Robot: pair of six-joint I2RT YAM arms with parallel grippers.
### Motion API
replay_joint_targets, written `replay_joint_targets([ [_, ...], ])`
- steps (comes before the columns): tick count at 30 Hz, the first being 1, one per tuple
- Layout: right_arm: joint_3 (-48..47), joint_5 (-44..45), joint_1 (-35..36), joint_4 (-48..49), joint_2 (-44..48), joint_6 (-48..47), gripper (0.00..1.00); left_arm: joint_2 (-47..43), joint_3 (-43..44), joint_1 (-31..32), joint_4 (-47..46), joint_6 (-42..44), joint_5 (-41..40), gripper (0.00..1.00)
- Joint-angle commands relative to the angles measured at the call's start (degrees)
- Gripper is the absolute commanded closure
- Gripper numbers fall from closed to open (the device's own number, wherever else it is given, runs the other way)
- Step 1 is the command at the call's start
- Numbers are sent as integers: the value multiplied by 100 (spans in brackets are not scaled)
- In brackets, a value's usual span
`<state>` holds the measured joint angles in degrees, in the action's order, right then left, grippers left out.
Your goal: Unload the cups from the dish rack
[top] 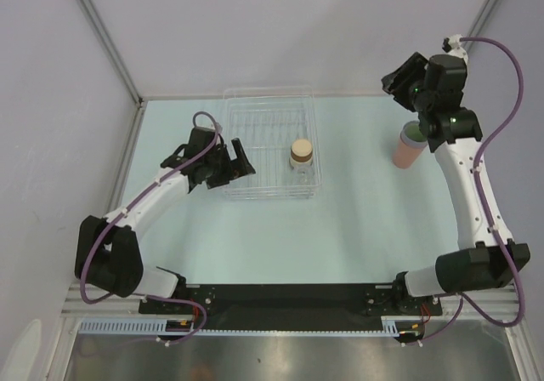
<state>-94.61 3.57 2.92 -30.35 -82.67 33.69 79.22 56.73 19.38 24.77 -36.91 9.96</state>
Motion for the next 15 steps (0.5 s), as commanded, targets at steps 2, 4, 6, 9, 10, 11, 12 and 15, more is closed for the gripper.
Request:
replay_joint_targets([
  [2, 442, -147, 911, 240, 681, -118, 44, 383, 821, 601, 151, 657, -966, 0],
  [4, 697, -85, 1340, 223, 840, -117, 43, 671, 1293, 1039, 107, 938, -1284, 0],
  [6, 855, 73, 1605, 126, 1016, -135, 43, 945, 1673, 1313, 159, 1106, -1610, 0],
  [9, 1005, 214, 1966, -32, 1226, -144, 43, 1446, 2411, 1735, 387, 1361, -1882, 0],
  [10, 1128, 223, 2028, -59, 1306, -126, 43, 1560, 2717, 1893, 518, 1475, -1944, 0],
  [11, 1216, 258, 2159, -76, 1376, -109, 43, 1788, 2842, 1964, 572, 1510, -1980, 0],
  [12, 1278, 275, 2213, -103, 1533, -82, 43, 1868, 2948, 2017, 616, 1528, -2058, 0],
  [15, 1594, 345, 2414, -147, 1736, -29, 43, 2115, 3142, 2263, 704, 1598, -2138, 0],
])
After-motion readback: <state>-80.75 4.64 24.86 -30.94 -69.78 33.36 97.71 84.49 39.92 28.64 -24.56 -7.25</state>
